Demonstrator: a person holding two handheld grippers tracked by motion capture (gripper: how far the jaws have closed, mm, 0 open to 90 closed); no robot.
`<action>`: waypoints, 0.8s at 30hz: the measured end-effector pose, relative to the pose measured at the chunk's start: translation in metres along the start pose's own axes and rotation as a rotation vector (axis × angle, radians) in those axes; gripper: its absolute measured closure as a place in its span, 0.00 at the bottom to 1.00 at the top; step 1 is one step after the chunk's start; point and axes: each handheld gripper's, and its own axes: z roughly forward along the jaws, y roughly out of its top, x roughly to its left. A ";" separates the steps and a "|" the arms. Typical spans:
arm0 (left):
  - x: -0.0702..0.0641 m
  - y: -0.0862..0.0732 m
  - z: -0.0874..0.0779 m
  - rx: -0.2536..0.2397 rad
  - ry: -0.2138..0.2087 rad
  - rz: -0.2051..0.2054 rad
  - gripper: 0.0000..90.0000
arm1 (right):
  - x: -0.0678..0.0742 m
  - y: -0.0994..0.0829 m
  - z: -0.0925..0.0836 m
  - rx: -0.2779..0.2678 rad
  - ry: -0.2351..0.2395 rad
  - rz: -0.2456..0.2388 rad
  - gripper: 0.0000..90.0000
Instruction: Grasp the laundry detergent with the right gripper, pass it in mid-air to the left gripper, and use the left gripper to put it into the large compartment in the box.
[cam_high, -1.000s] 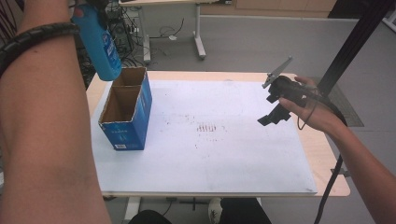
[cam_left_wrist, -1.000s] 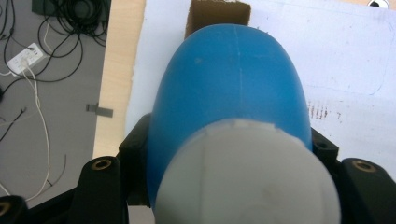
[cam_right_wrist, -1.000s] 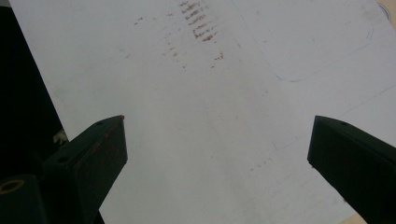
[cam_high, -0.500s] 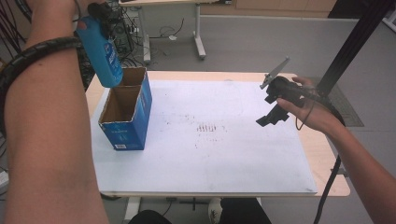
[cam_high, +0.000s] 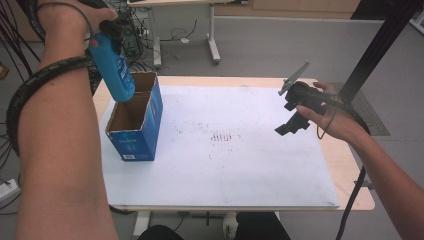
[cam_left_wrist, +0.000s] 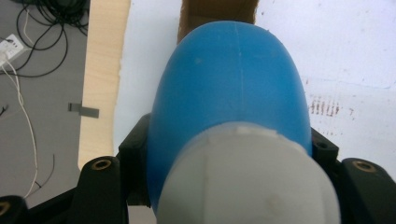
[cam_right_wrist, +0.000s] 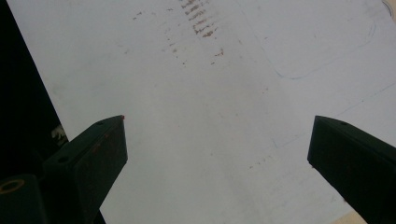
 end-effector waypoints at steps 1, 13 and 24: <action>0.001 0.000 0.003 0.002 -0.004 -0.002 0.42 | 0.000 0.000 0.000 0.003 -0.002 0.001 0.05; 0.004 -0.002 0.041 0.030 0.003 0.008 0.42 | -0.001 -0.001 0.004 0.021 -0.007 0.006 0.05; 0.006 -0.005 0.075 0.050 -0.007 0.017 0.42 | 0.001 0.002 0.008 0.038 -0.008 -0.002 0.05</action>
